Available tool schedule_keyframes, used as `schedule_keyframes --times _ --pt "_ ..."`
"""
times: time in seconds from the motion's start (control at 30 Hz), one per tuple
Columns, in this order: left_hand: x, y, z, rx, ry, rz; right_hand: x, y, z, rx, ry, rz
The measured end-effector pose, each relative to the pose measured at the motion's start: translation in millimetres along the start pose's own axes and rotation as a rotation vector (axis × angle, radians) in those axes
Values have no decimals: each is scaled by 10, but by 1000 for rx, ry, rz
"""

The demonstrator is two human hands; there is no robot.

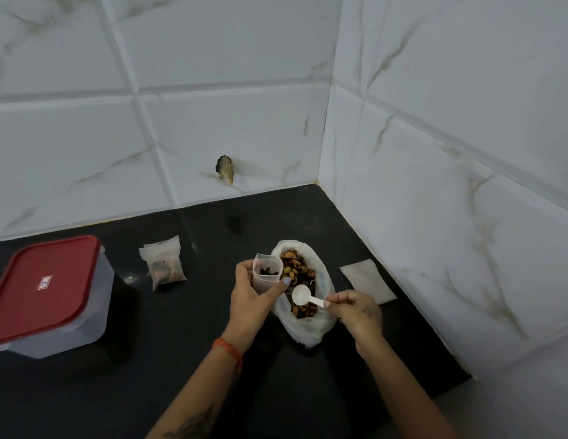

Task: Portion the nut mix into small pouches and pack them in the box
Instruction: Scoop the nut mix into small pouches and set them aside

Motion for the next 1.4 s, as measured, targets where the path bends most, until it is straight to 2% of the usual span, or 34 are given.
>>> schedule_keyframes --times 0.1,0.17,0.23,0.33,0.43,0.5,0.57,0.7,0.77,0.93,1.03,1.4 --pt "-22 0 -17 -11 -5 23 8 235 -15 -186 30 -427" --pt "-48 14 -27 -22 -10 35 7 428 -54 -292 39 -552" --pt "-70 10 -50 -21 -10 46 32 698 -157 -382 84 -461" --pt "-81 -50 -90 5 -17 76 240 1089 -424 -401 285 -90" --pt "-104 -147 -120 34 -62 121 578 1259 -607 -480 385 -151" --pt "-140 -198 -140 35 -78 136 700 1307 -645 -590 317 -241" --pt "-170 -240 -176 25 -41 131 698 1355 -630 -638 250 -213" --pt "-251 -237 -266 -58 122 16 672 1402 -615 -636 312 -59" --pt "-351 -239 -303 -62 153 -65 671 1428 -640 -623 336 2" --pt "-614 -272 -334 -9 54 -130 834 1421 -694 -591 417 86" --pt "-722 -250 -334 -7 3 -171 985 1316 -751 -465 516 191" --pt "-861 -271 -423 -35 27 -197 1221 1271 -826 -409 548 154"
Point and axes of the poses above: each hand's wrist, its own z-axis towards the middle knuckle, its own x-axis out of the palm, y = z × x, the point moved 9 cm from there along z, towards the middle knuckle, and after that the axes turned 3 degrees about -x, right-handed, at the moved point
